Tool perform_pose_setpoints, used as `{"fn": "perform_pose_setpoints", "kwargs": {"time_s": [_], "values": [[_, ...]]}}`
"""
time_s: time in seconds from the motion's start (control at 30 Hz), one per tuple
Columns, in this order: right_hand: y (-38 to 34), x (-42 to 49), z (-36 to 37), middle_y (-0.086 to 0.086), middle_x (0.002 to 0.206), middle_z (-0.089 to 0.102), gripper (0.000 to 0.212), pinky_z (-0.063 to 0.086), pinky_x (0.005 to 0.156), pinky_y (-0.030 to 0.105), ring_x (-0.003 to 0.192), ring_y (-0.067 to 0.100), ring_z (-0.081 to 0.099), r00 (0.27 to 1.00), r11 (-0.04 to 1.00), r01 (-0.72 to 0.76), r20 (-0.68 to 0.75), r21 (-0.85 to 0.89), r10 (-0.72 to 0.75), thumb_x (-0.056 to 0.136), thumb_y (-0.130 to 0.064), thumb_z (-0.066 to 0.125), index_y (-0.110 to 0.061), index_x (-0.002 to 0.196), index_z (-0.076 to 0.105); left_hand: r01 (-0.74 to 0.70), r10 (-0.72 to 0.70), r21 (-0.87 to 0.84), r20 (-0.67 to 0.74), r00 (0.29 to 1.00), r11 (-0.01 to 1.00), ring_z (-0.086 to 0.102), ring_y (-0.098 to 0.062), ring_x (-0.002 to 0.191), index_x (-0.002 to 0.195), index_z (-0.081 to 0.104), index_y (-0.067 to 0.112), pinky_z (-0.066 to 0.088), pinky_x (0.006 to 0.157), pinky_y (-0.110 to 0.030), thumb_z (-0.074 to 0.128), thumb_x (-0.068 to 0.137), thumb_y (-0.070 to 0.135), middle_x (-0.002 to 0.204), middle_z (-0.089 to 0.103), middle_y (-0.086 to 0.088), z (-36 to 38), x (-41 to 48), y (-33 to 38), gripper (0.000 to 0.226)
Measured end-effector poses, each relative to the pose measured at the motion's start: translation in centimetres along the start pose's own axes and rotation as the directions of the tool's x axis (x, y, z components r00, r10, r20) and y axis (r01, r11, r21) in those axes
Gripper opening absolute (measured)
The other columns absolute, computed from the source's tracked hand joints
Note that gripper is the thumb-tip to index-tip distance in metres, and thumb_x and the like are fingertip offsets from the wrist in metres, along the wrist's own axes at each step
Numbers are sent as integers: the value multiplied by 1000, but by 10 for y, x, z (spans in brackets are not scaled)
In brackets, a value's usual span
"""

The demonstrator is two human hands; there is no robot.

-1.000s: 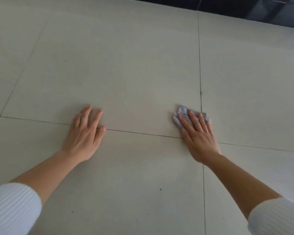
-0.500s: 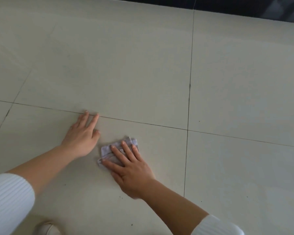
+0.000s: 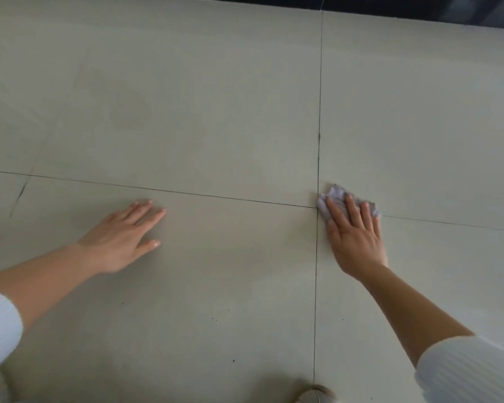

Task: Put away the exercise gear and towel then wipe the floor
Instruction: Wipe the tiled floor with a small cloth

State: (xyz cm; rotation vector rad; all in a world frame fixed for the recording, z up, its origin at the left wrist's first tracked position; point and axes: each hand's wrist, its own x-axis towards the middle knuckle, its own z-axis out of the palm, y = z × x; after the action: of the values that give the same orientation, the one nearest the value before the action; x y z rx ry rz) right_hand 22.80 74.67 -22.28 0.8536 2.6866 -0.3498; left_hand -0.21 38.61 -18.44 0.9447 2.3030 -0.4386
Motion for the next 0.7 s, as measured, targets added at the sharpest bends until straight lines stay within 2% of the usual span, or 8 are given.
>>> {"fn": "perform_pose_setpoints", "kwargs": {"time_s": [0.1,0.17,0.3,0.37,0.47,0.6,0.67,0.7], "values": [[-20,-22,14,-7,162,-8,50,-11,119,38,148,23,-14,949,915,-277,-65,294,308,103,-43,16,-49,150,1,-86,83,-50,-47,995,995,-11,-13,145,146,-12,34,1,118,-31,25,97,52,153,-21,8,1,5,-12,65],[-54,-37,30,-3,163,-5,51,-13,118,39,148,23,-13,890,857,-367,-132,361,437,103,-38,22,-44,152,6,-127,122,-45,-105,987,991,-11,-11,144,147,-10,34,1,117,-29,26,96,51,152,-19,9,5,8,-29,64],[-143,-58,52,0,161,-15,58,-23,114,40,146,25,-22,887,833,-385,-92,398,453,102,-33,26,-39,152,-2,-60,49,-68,-149,988,996,-5,-16,146,148,-9,26,2,118,-32,19,92,52,156,-13,4,19,12,-74,68],[-191,-66,59,1,159,-23,58,-29,110,38,142,25,-32,948,887,-275,-51,371,315,101,-38,21,-39,150,-11,-48,29,-101,-181,983,994,-1,-21,147,149,-6,24,5,119,-35,15,89,53,158,-11,2,23,18,-87,70],[-251,-82,66,0,156,-30,59,-26,112,42,136,27,-41,995,957,66,55,282,-85,101,-44,18,-37,151,-12,-82,47,-119,-269,962,990,4,-24,147,149,-1,25,11,118,-41,17,96,49,159,-4,-2,26,32,-90,60],[-264,-77,73,-2,161,-13,55,-24,114,43,143,27,-27,858,865,492,112,99,-501,103,-43,22,-37,153,1,-130,81,-151,-292,953,980,2,-25,147,150,7,30,10,118,-40,13,88,55,159,-3,-2,25,45,-89,67],[-247,-57,69,-2,162,1,51,-17,118,41,147,25,-11,812,812,583,53,-14,-582,102,-43,20,-39,152,6,-191,146,-118,-316,937,974,1,-23,147,149,3,30,9,118,-39,1,79,60,159,-6,1,22,49,-97,77],[-237,-46,64,-4,161,1,51,-13,118,39,148,24,-9,836,834,549,26,-54,-549,102,-46,17,-40,151,5,-207,164,-105,-323,932,973,0,-21,147,149,1,31,8,118,-38,-2,77,61,159,-7,2,20,50,-103,79]]}}
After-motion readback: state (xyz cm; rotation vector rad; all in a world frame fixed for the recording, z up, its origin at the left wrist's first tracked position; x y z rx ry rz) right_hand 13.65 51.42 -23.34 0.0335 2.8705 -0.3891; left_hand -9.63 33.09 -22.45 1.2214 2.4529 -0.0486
